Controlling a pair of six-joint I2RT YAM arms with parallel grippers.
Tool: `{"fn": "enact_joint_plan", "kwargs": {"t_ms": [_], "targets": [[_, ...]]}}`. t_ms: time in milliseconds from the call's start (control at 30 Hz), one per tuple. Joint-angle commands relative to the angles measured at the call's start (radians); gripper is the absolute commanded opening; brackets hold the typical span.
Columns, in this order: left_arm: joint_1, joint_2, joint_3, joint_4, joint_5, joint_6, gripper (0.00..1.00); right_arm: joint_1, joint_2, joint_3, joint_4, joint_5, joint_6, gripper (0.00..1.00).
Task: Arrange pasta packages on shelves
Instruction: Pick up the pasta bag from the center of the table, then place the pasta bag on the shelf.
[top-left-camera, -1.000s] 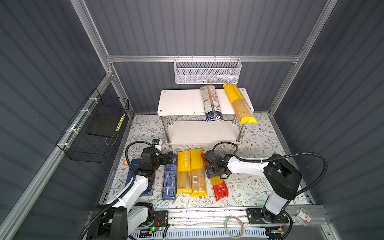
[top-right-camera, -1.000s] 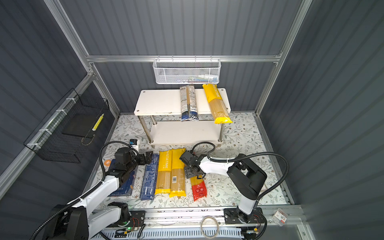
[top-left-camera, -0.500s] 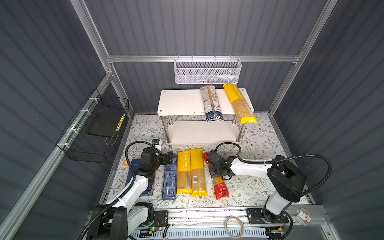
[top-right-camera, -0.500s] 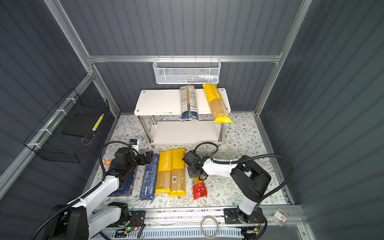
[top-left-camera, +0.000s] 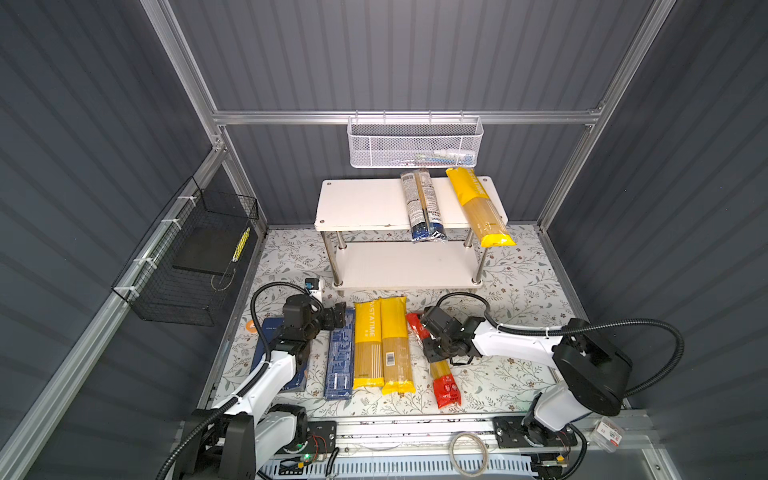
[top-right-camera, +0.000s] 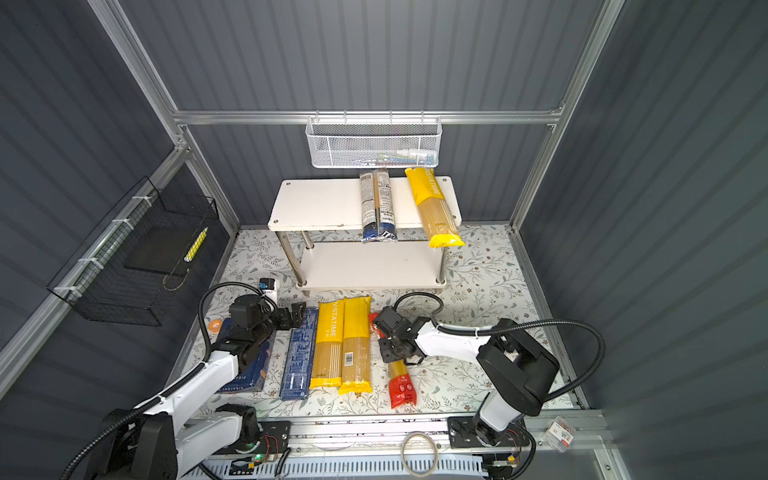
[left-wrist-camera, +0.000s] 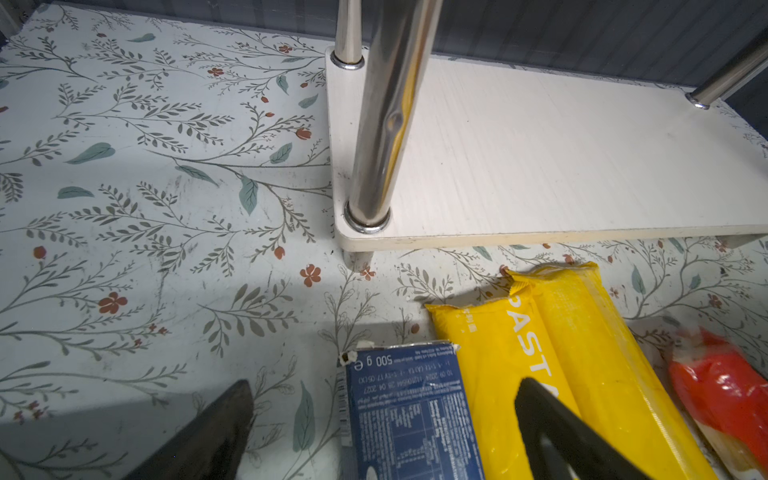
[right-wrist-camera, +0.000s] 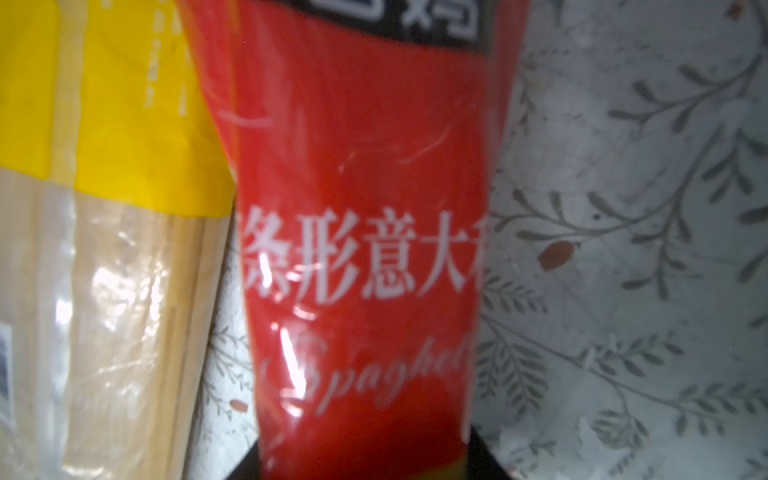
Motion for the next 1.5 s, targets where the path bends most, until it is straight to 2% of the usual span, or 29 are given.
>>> {"fn": "enact_joint_plan", "kwargs": {"t_ms": [0, 433, 833, 1000, 1267, 1467], "targets": [[-0.005, -0.008, 0.021, 0.009, 0.01, 0.019, 0.99, -0.007, -0.05, -0.007, -0.015, -0.088, -0.007, 0.39], [-0.006, -0.006, 0.024, 0.006, 0.01, 0.018, 0.99, -0.056, -0.177, 0.1, 0.018, -0.19, -0.039, 0.34], [-0.006, -0.004, 0.024, 0.005, 0.01, 0.019, 0.99, -0.056, -0.255, 0.249, 0.02, -0.299, -0.039, 0.28], [-0.006, 0.0, 0.025, 0.005, 0.01, 0.019, 0.99, -0.048, -0.257, 0.321, 0.055, -0.383, -0.034, 0.28], [-0.006, -0.002, 0.024, 0.005, 0.01, 0.019, 0.99, -0.027, -0.246, 0.418, 0.052, -0.453, -0.037, 0.29], [-0.005, 0.003, 0.027, 0.003, 0.01, 0.019, 0.99, 0.003, -0.224, 0.491, 0.076, -0.437, -0.039, 0.3]]}}
